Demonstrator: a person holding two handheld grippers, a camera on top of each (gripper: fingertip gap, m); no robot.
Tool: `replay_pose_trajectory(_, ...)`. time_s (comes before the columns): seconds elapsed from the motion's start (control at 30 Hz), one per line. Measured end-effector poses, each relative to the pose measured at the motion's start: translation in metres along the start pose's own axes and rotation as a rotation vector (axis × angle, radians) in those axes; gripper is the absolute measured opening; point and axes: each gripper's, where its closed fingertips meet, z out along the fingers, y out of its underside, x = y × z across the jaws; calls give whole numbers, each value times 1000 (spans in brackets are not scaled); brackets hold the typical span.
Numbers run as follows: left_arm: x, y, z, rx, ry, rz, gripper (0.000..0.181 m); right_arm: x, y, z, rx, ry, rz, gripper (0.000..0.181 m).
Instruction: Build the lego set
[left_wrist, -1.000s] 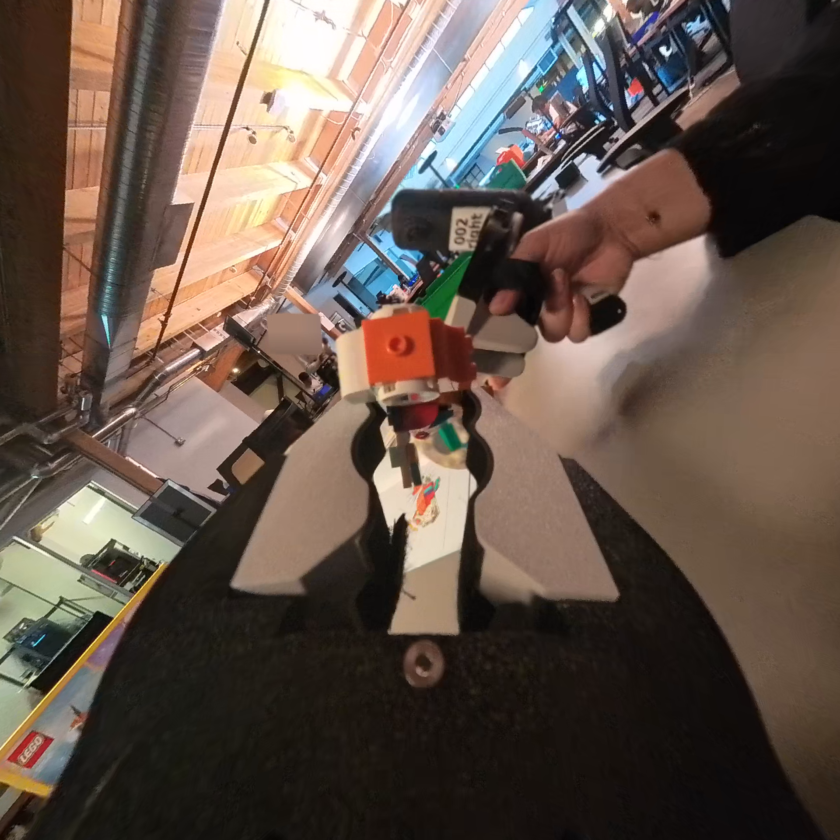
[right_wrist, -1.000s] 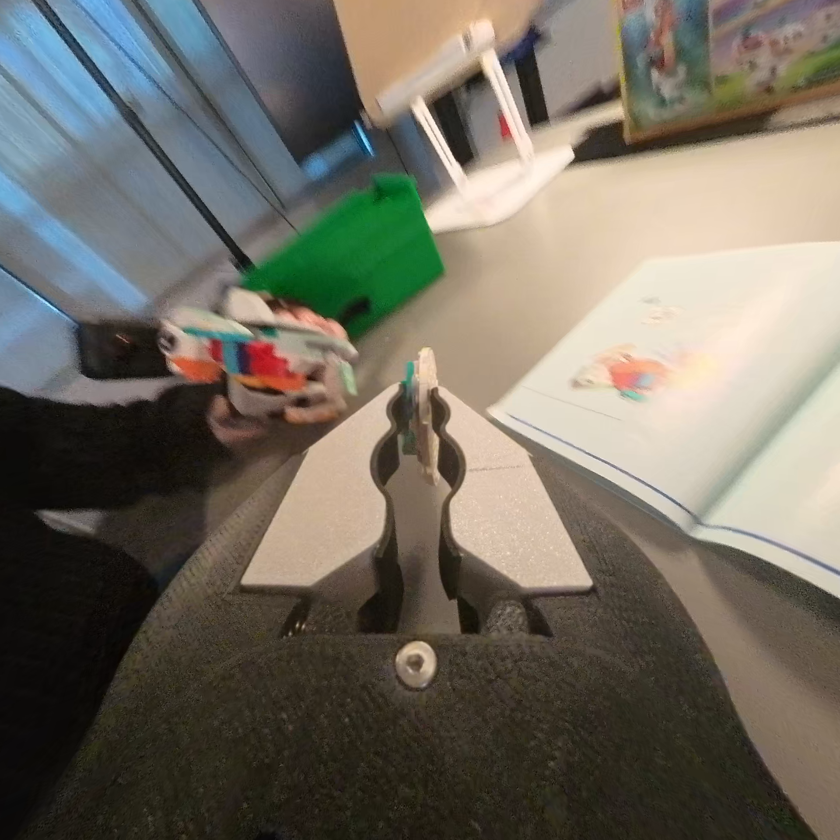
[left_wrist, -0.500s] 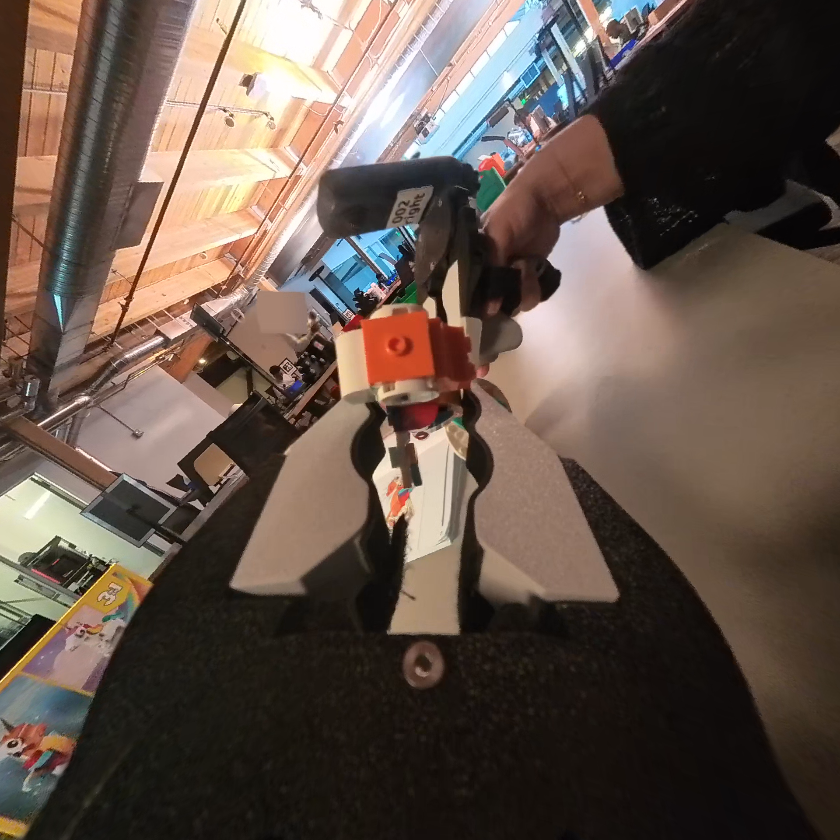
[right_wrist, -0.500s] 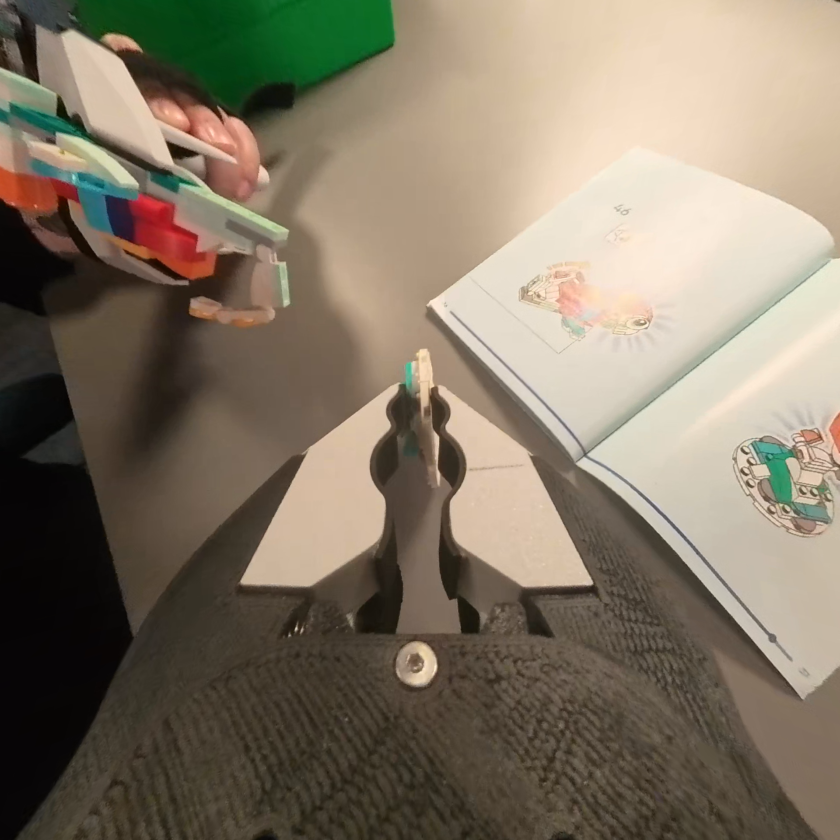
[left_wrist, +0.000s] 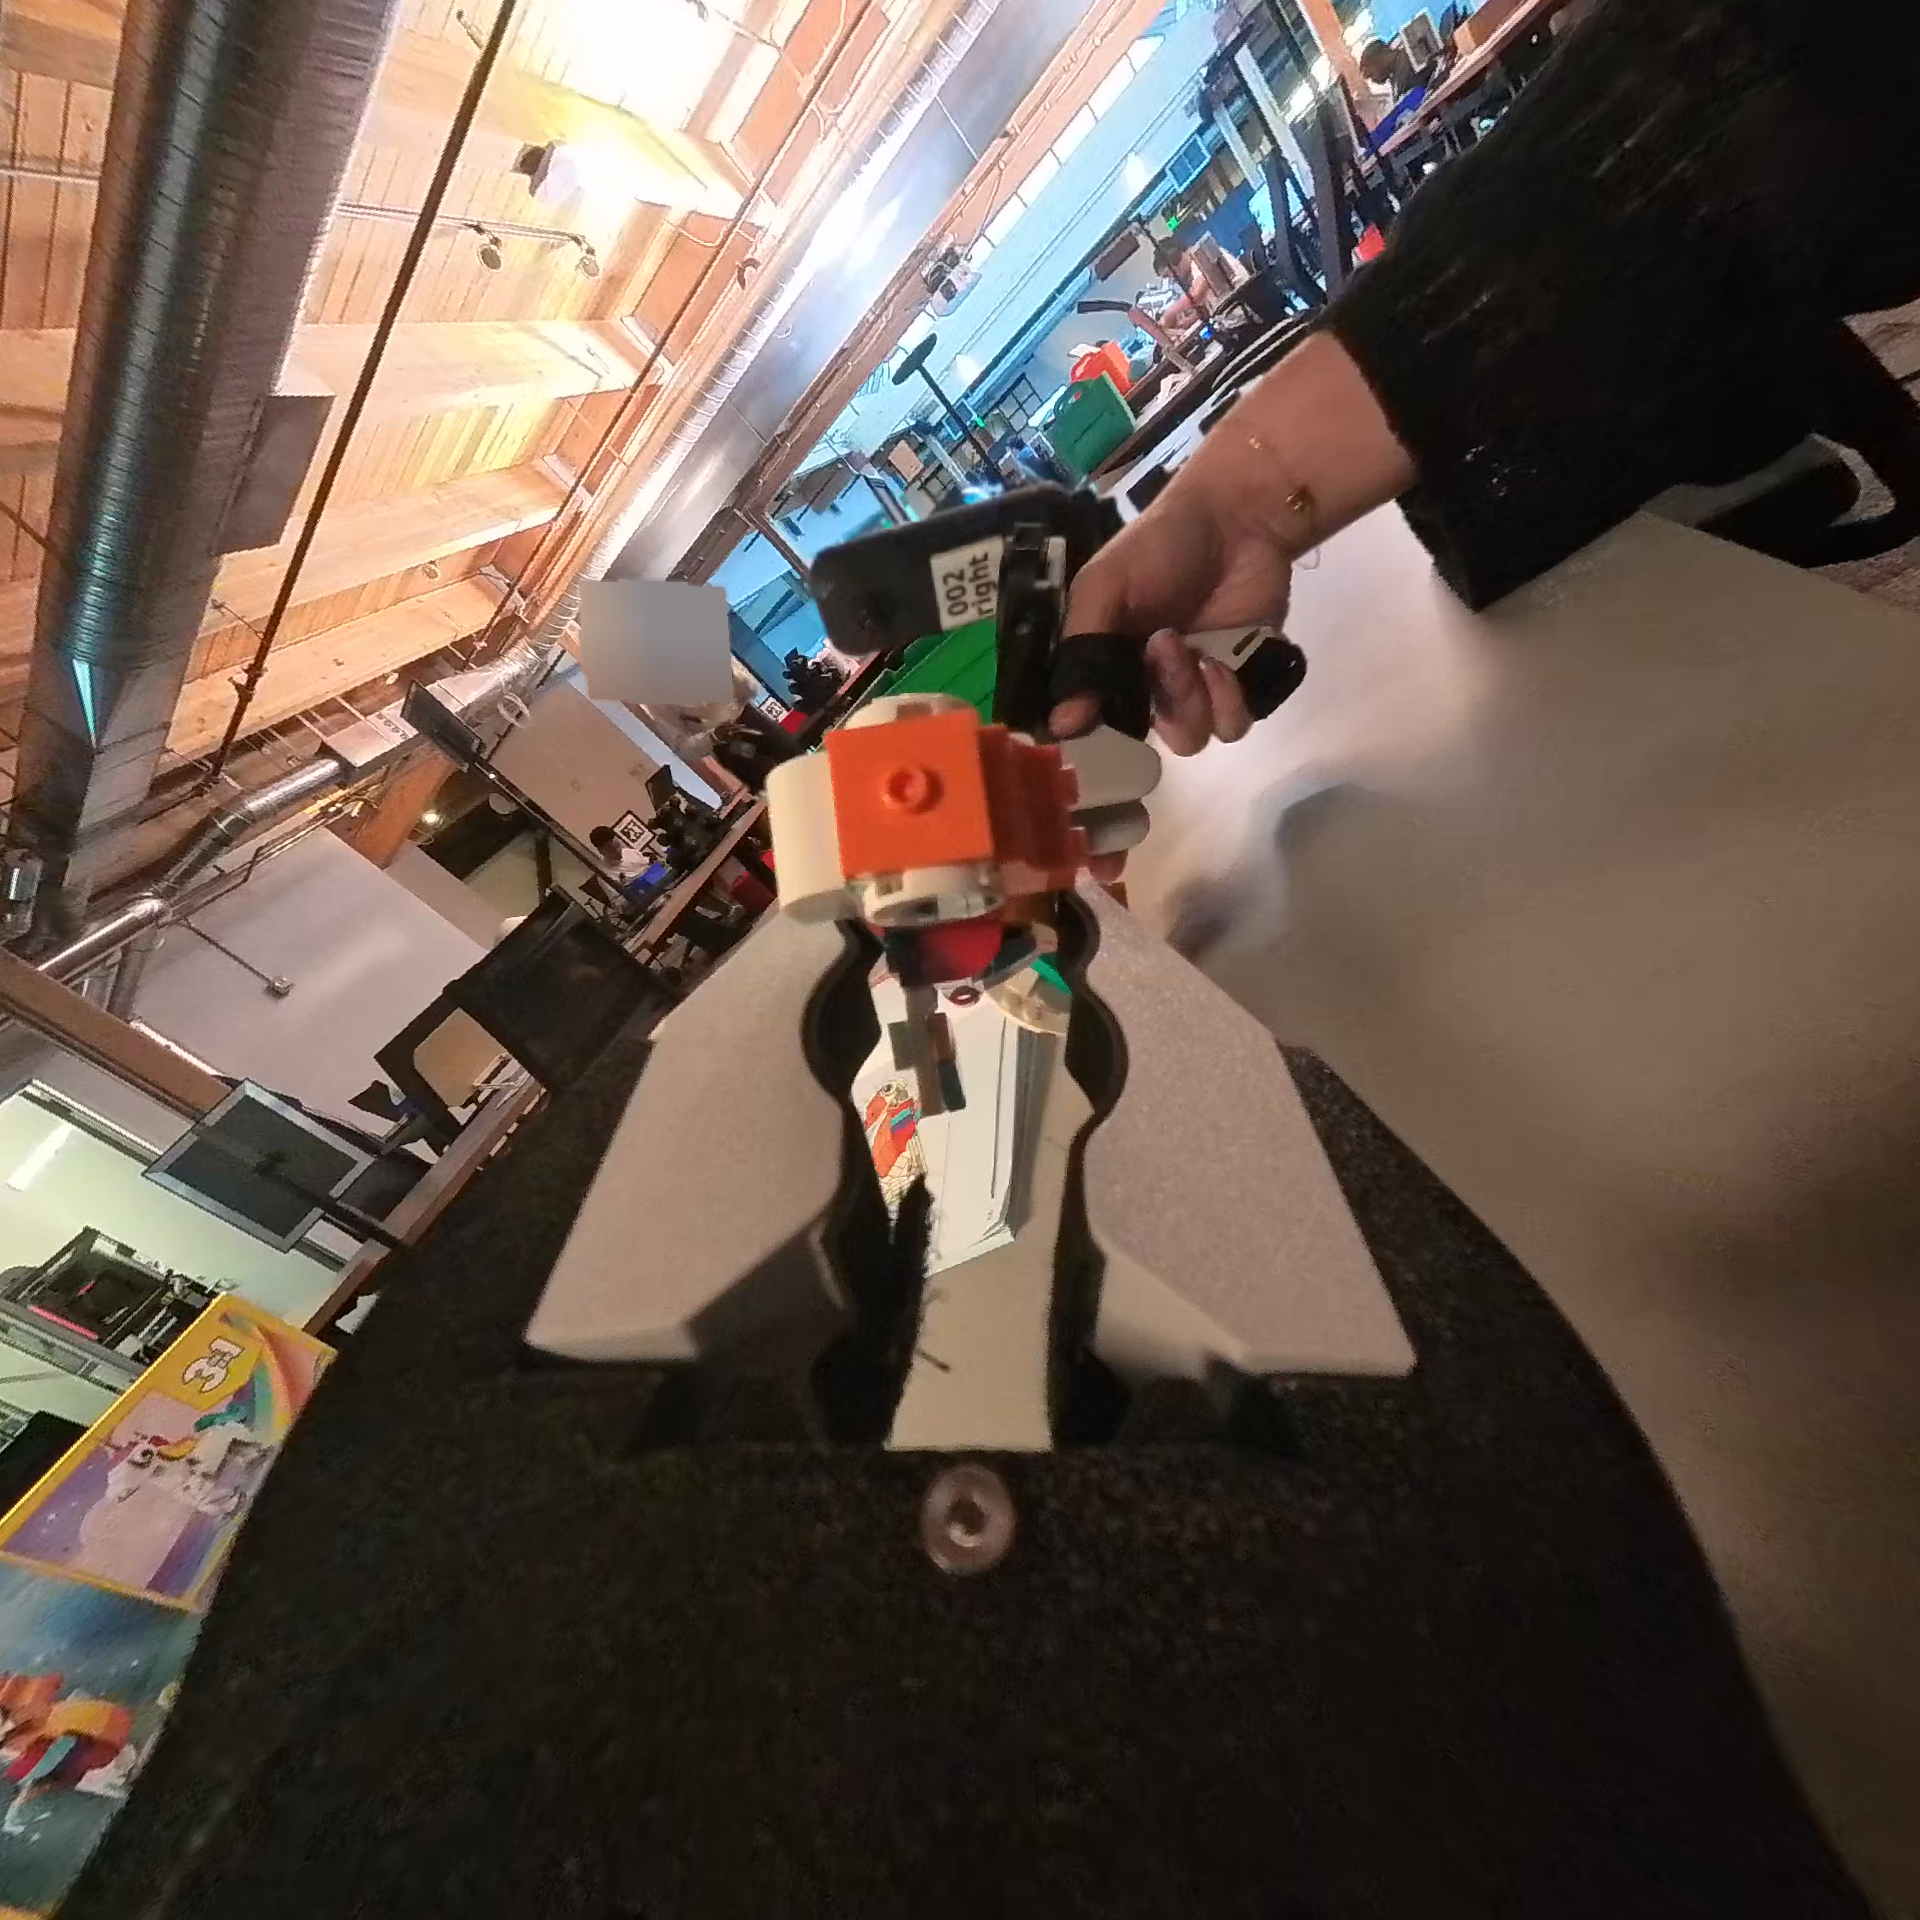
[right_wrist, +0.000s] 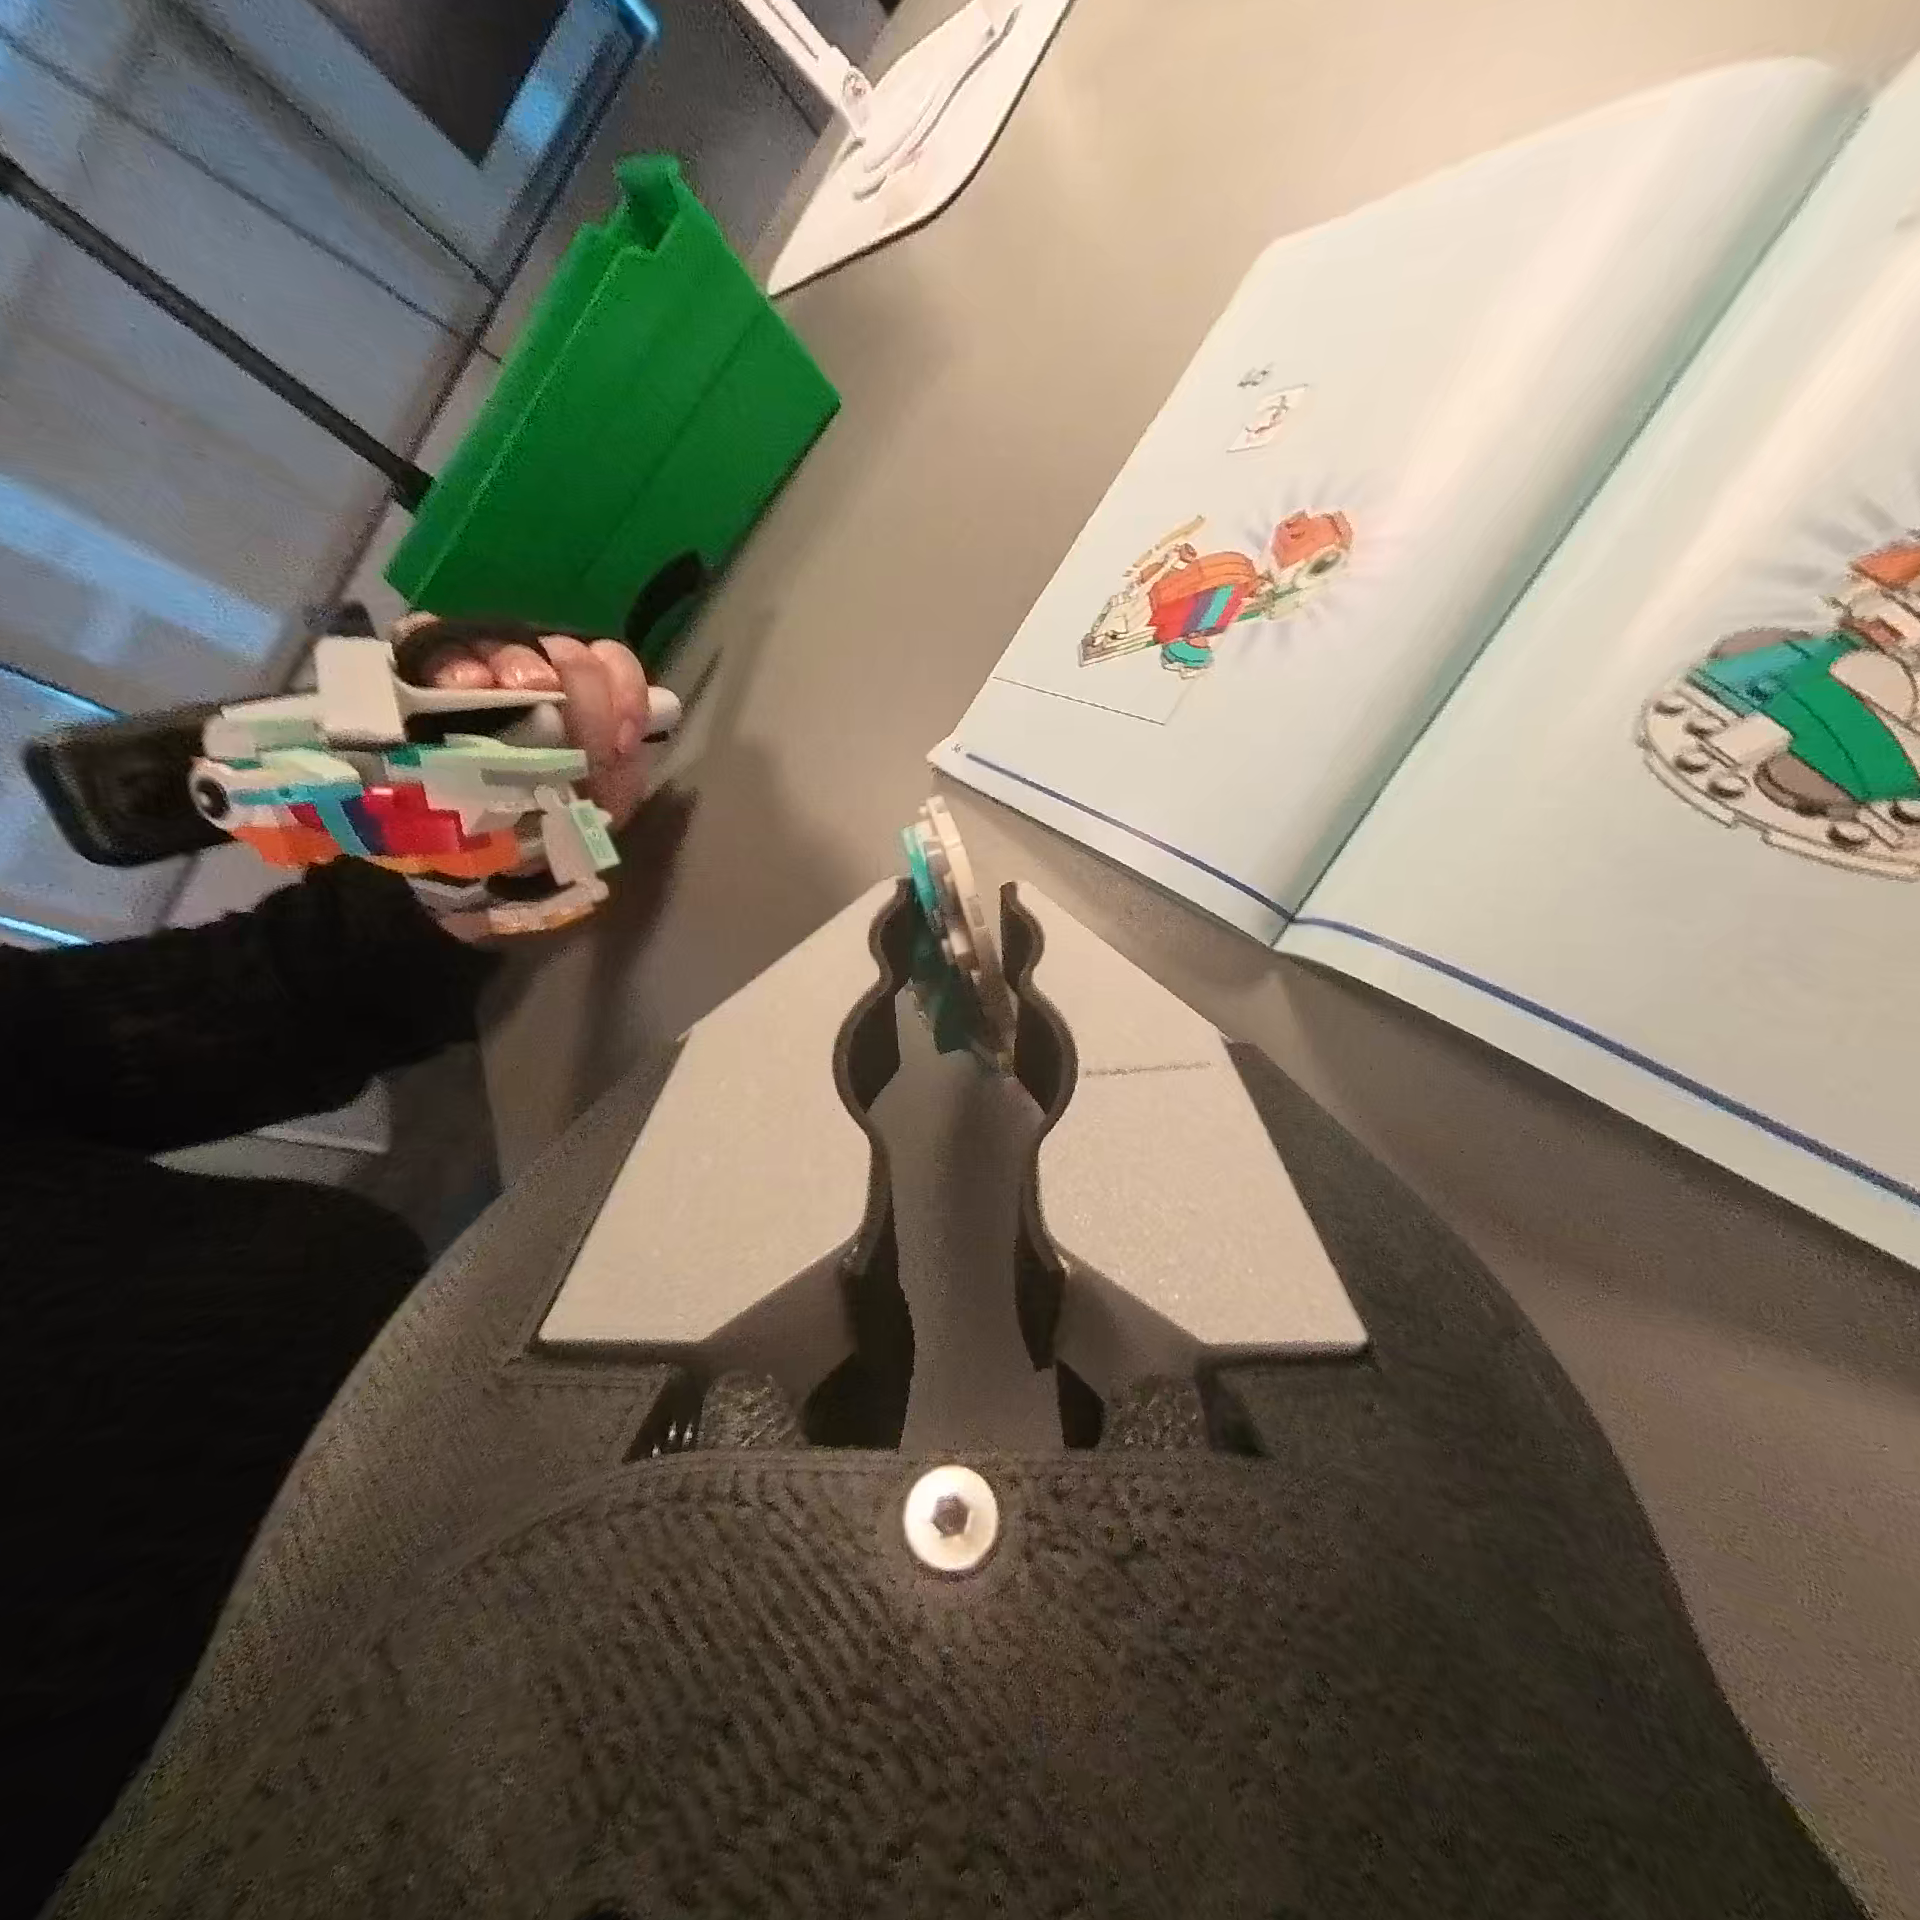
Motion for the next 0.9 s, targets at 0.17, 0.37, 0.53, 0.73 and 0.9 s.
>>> replay_pose_trajectory(0.17, 0, 1, 1, -3, 4, -1, 30, 8, 1, -4, 10, -78, 146, 19)
replay_pose_trajectory(0.37, 1, 3, 3, -16, 11, -9, 30, 10, 2, -4, 28, -162, 265, 26)
replay_pose_trajectory(0.53, 14, 19, 25, -132, 72, -24, 30, 8, 7, -2, 5, -140, 226, 28)
replay_pose_trajectory(0.73, 24, 32, 38, -201, 115, -20, 30, 3, 11, 3, -18, -132, 193, 29)
replay_pose_trajectory(0.9, 19, 35, 39, -214, 108, -44, 30, 3, 10, 3, -15, -138, 193, 29)
